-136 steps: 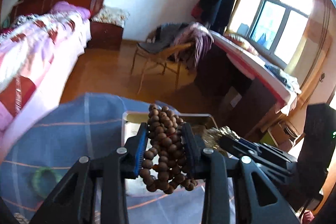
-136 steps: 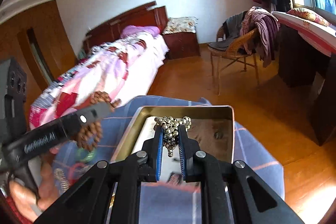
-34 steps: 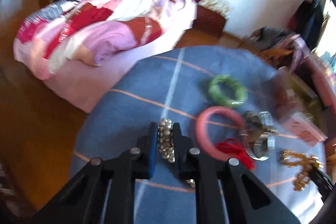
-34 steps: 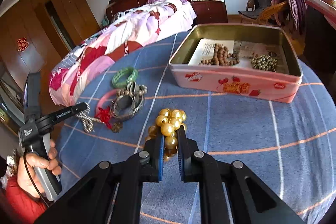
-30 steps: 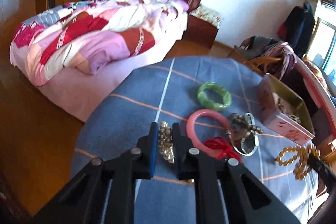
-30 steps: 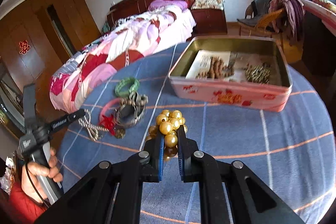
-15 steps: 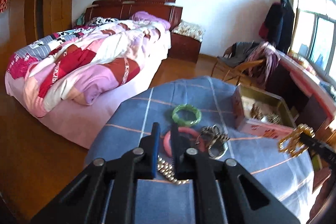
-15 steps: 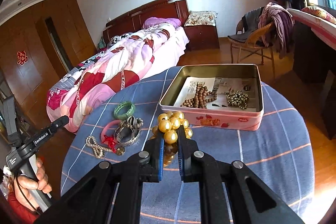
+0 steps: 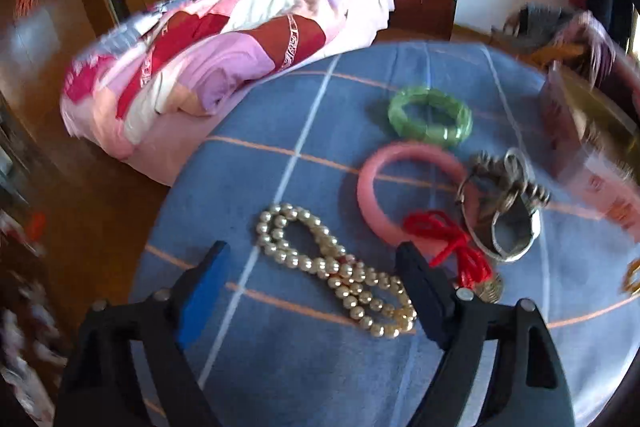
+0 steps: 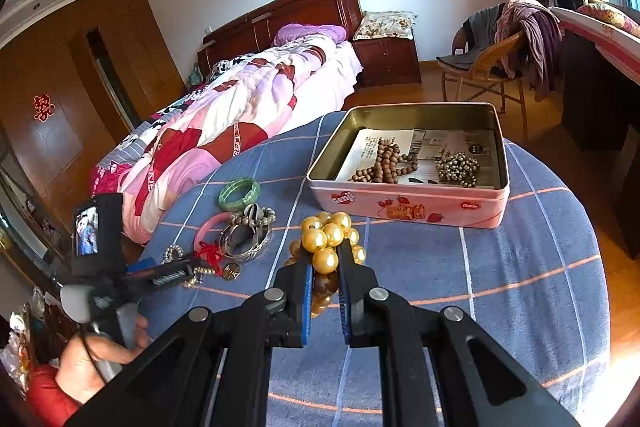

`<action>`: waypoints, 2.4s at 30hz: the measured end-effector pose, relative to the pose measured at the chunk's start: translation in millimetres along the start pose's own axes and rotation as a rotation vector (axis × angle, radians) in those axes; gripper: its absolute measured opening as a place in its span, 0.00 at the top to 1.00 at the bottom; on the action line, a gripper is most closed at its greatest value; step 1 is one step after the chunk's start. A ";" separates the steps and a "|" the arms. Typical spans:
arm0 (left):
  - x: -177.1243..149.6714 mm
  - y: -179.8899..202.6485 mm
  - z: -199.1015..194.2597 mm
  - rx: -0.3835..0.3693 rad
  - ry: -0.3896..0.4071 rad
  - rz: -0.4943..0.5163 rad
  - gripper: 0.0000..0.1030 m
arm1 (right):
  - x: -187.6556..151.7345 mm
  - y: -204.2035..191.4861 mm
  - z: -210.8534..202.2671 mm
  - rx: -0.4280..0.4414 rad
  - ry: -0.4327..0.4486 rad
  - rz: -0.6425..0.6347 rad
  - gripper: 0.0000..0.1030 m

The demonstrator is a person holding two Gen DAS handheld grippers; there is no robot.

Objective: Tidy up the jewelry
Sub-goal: 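Lift the pearl necklace with the left gripper while the right holds the gold beads, then lower both held strands into the pink tin and open both grippers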

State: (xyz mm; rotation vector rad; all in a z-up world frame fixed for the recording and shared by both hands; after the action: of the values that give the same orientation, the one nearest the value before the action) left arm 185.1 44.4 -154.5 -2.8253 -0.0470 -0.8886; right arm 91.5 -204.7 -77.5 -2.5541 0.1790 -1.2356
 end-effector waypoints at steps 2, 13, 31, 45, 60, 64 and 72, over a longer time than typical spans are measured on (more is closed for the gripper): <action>1.5 2.0 0.0 -0.020 0.003 0.000 0.31 | 0.0 2.2 0.1 0.000 -0.002 0.009 0.90; -6.9 -14.9 -27.3 -0.356 0.086 -0.069 0.86 | 7.8 7.7 -8.8 0.000 0.023 0.025 0.90; 25.6 8.2 -119.9 -0.499 0.353 0.047 0.90 | 34.4 17.8 -36.5 -0.033 0.104 0.014 0.90; -13.5 14.7 -11.7 -0.232 -0.013 0.063 0.51 | 19.6 4.2 -18.8 0.006 0.057 -0.005 0.90; -12.1 1.6 -63.0 -0.464 0.171 -0.007 0.87 | 24.9 11.0 -20.8 -0.017 0.081 -0.004 0.90; 11.1 10.6 -99.0 -0.544 0.275 0.004 0.87 | 40.1 21.0 -25.6 -0.038 0.115 -0.006 0.90; 74.2 92.6 -127.1 -0.688 0.372 0.101 0.87 | 93.0 48.0 -15.1 -0.111 0.189 -0.046 0.90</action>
State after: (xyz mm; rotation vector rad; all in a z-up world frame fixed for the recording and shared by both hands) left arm 181.9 -71.3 -24.7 -3.1335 0.5449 -1.6474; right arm 138.4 -275.6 -14.6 -2.5442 0.2369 -1.5255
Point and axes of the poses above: each gripper's, at about its wrist camera, not at the fingertips, and z roughly the way its jaws point, y to its right, x to its top, the point moved 5 cm from there along z, roughly the way its jaws point, and after that the axes turned 4 degrees about x, right-handed, at the moved point
